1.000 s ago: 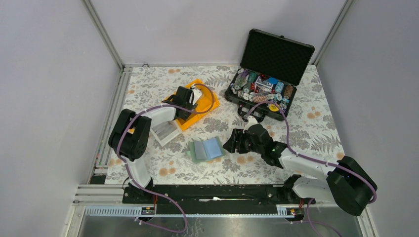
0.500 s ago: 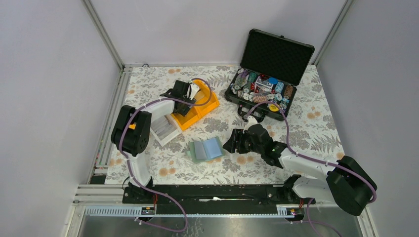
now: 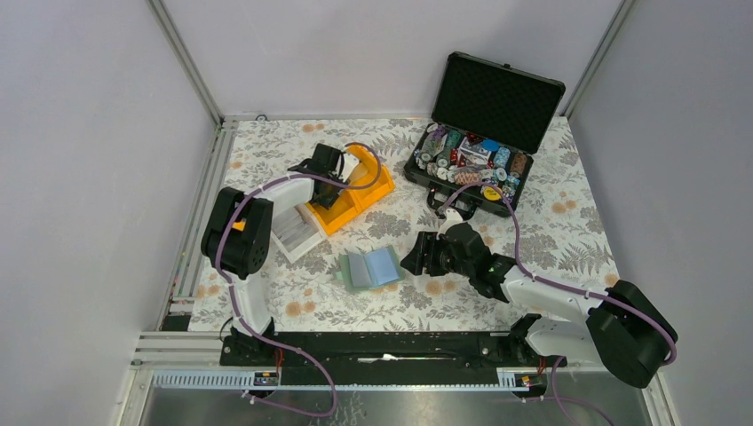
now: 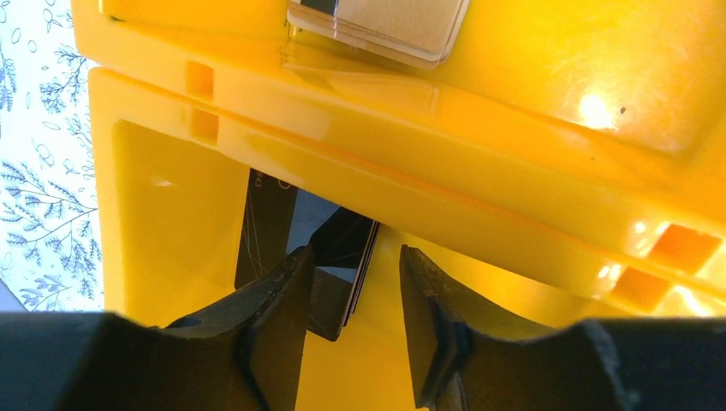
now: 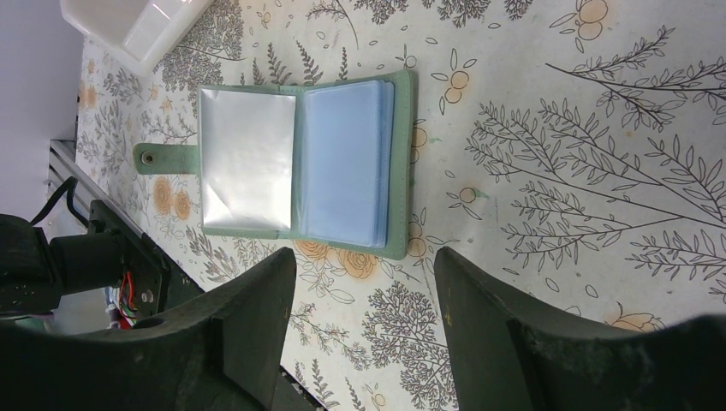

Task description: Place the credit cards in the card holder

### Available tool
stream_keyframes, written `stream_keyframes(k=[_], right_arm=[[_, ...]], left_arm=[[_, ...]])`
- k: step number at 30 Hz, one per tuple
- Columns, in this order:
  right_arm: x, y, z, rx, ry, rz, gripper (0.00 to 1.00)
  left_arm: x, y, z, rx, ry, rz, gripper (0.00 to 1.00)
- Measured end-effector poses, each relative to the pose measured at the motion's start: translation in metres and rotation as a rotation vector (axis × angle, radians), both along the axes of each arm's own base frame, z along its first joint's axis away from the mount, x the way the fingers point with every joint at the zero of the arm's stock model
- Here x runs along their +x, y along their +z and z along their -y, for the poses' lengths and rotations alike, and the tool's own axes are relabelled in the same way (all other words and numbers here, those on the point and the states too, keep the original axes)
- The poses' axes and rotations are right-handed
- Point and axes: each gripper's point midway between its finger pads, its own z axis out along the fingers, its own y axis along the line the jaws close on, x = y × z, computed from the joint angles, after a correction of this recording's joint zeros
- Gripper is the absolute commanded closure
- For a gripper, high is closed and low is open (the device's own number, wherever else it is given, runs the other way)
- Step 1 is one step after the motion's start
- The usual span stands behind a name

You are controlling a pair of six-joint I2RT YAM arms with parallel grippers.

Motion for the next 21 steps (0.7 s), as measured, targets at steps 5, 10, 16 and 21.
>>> stream_keyframes(k=[5, 10, 16, 21], right_arm=[[0.0003, 0.0026, -0.0001, 0.006, -0.001, 0.007, 0.32], [0.0010, 0.0057, -0.0001, 0.012, -0.003, 0.015, 0.32], [0.0028, 0.0057, 0.0011, 0.007, -0.013, 0.021, 0.32], [0.0032, 0.0056, 0.0013, 0.006, -0.015, 0.022, 0.32]], left_arm=[[0.0009, 0.0010, 0.0007, 0.000, -0.001, 0.004, 0.61], [0.0036, 0.0007, 0.0024, 0.017, -0.005, 0.038, 0.65], [-0.0008, -0.0020, 0.0043, 0.052, -0.021, 0.068, 0.39], [0.0017, 0.0015, 0.0030, 0.073, -0.020, 0.089, 0.33]])
